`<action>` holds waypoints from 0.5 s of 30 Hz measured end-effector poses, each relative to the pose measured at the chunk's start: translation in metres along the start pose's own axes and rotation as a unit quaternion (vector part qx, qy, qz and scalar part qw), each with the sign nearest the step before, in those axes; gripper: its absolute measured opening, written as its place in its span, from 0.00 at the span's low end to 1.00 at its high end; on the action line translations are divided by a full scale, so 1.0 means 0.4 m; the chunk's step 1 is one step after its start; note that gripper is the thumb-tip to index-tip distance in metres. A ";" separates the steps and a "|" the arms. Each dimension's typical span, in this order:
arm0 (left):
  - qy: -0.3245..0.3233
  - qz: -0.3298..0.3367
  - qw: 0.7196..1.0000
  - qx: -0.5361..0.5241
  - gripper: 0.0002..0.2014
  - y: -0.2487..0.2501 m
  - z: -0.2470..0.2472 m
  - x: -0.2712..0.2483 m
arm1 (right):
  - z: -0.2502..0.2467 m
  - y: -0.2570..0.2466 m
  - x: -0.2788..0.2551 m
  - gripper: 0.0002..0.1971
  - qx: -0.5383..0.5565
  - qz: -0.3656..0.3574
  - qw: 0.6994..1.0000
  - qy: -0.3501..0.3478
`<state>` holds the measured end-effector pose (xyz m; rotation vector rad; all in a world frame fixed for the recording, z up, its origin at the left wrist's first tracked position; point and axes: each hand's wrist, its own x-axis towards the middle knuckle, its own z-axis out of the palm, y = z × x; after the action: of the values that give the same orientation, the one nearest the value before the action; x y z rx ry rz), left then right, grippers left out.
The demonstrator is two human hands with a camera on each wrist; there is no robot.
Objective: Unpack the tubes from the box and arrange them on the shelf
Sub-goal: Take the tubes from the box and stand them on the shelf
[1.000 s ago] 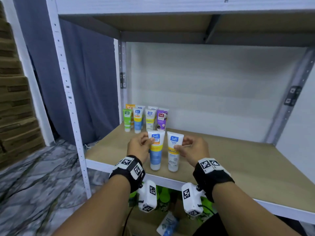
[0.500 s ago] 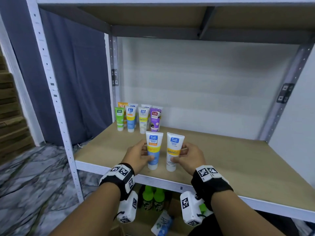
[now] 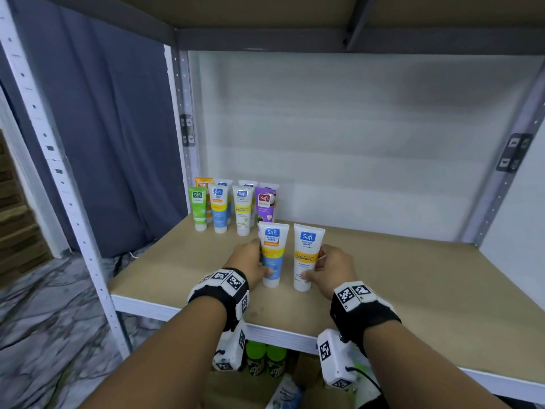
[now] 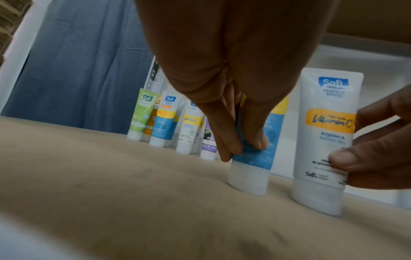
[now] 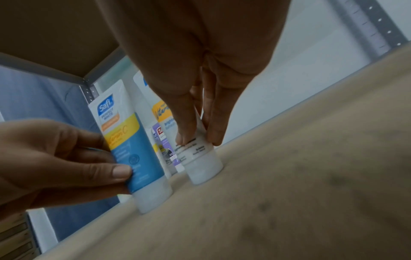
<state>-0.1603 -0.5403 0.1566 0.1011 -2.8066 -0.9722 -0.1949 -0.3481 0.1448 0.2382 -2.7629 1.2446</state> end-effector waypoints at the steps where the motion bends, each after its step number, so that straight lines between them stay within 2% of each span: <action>1: -0.001 -0.002 1.000 0.010 0.20 0.005 0.006 0.022 | 0.000 0.002 0.019 0.19 -0.010 0.003 1.000 0.002; 7: -0.023 -0.027 0.998 0.046 0.22 0.031 0.050 0.165 | 0.002 0.016 0.148 0.21 -0.030 0.030 0.999 0.005; 15: -0.017 -0.045 0.994 0.101 0.21 0.068 0.112 0.349 | 0.008 0.048 0.324 0.21 -0.078 0.035 0.996 0.011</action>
<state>-0.3061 -0.5084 0.1580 0.2396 -2.9480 -0.7103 -0.3258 -0.3509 0.1488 0.1137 -2.8540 1.0305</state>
